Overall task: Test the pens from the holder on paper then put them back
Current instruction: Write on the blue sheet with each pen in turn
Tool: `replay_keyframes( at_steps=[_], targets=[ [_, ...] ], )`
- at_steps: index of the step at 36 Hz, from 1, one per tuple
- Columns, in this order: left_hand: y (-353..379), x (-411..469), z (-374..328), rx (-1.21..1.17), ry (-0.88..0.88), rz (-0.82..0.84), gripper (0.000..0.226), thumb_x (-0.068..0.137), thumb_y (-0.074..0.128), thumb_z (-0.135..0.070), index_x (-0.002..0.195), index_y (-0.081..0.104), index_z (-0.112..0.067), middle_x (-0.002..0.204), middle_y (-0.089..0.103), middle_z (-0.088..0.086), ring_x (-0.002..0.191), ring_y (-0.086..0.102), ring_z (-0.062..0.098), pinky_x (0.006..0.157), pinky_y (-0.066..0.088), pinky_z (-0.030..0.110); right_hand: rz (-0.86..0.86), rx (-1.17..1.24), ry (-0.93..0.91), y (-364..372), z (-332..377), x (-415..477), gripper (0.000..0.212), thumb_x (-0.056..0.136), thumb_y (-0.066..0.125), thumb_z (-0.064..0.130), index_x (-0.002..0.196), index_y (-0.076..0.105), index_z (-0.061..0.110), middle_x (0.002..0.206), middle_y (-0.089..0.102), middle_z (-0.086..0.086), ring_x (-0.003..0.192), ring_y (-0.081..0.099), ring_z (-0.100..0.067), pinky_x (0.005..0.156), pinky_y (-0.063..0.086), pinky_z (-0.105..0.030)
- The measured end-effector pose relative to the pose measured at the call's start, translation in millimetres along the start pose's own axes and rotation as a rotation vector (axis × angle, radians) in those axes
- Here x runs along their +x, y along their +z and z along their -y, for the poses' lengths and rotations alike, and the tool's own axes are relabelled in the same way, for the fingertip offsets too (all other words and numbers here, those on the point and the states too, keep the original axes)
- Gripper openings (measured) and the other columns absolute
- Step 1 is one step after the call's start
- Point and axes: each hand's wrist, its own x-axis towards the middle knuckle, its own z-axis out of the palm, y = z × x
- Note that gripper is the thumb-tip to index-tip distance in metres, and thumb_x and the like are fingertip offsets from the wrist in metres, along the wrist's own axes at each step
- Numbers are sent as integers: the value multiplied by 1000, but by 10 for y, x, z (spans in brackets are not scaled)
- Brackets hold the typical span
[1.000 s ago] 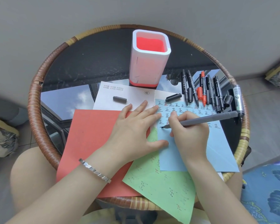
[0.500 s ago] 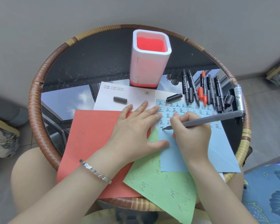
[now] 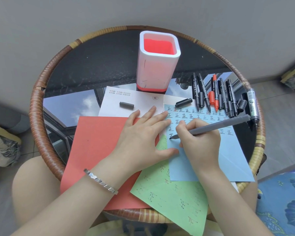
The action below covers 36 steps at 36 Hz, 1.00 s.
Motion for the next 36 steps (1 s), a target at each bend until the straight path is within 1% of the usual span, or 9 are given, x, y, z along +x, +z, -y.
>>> replay_keyframes(
  at_steps=[7, 12, 18, 22, 24, 26, 30, 33, 36],
  targets=[
    [-7, 0, -5, 1, -2, 9, 80, 65, 41, -71, 137, 34, -38, 150, 17, -26, 139, -2, -4, 112, -8, 29, -75, 9, 45, -44, 3, 14, 34, 73, 58, 18, 51, 41, -3, 49, 50, -27, 48, 44, -29, 55, 40, -29],
    [-8, -2, -8, 3, -2, 4, 80, 65, 42, -71, 137, 35, -38, 150, 18, -25, 139, -1, -4, 112, -8, 28, -114, 133, 68, -62, 38, 29, 37, 83, 61, 13, 50, 45, 6, 33, 48, 4, 39, 45, -6, 49, 40, -11],
    [-14, 2, 1, 5, -6, 23, 80, 65, 40, -72, 138, 32, -39, 150, 16, -26, 139, -3, -4, 113, -8, 30, -129, 256, 33, -224, 89, 98, 26, 83, 63, 26, 66, 44, 18, 44, 49, 7, 38, 43, -2, 44, 37, -10],
    [-17, -1, 5, 12, 0, 41, 77, 72, 49, -72, 138, 30, -38, 151, 14, -25, 139, -4, -3, 113, -9, 30, 82, 97, -23, -423, 97, 242, 9, 88, 58, 30, 90, 58, 22, 79, 66, 7, 62, 59, 3, 62, 48, -15],
    [-17, -5, 10, 13, -1, 42, 74, 74, 51, -68, 139, 30, -38, 151, 13, -25, 139, -4, -3, 113, -9, 31, 165, 35, -42, -496, 114, 331, 24, 89, 47, 36, 108, 58, 24, 95, 66, 9, 77, 62, 3, 71, 49, -14],
    [-20, -4, 15, 14, -1, 40, 73, 75, 51, -67, 139, 30, -38, 151, 13, -25, 139, -4, -3, 113, -9, 31, 189, -60, -108, -519, 165, 415, 31, 87, 39, 34, 111, 55, 24, 93, 63, 13, 82, 61, -2, 72, 47, -13],
    [-10, 8, 25, 19, 4, 34, 76, 73, 47, -71, 139, 29, -38, 151, 13, -25, 139, -5, -3, 113, -10, 31, 200, -348, -296, -482, 247, 605, 8, 91, 47, 11, 96, 43, 16, 77, 54, 1, 71, 53, -17, 57, 36, -17],
    [3, 11, 26, 21, 11, 15, 79, 67, 39, -72, 138, 31, -39, 151, 14, -25, 139, -4, -3, 112, -10, 29, 238, -602, -404, -320, 261, 752, 30, 80, 50, -7, 104, 53, 10, 89, 55, -4, 84, 53, -25, 68, 35, -27],
    [12, 10, 28, 11, 19, -10, 78, 67, 41, -70, 137, 34, -38, 150, 17, -25, 139, -1, -2, 111, -10, 28, 260, -756, -415, -47, 270, 832, 37, 82, 49, -4, 114, 57, 11, 107, 58, -12, 101, 53, -31, 81, 39, -38]
  ],
)
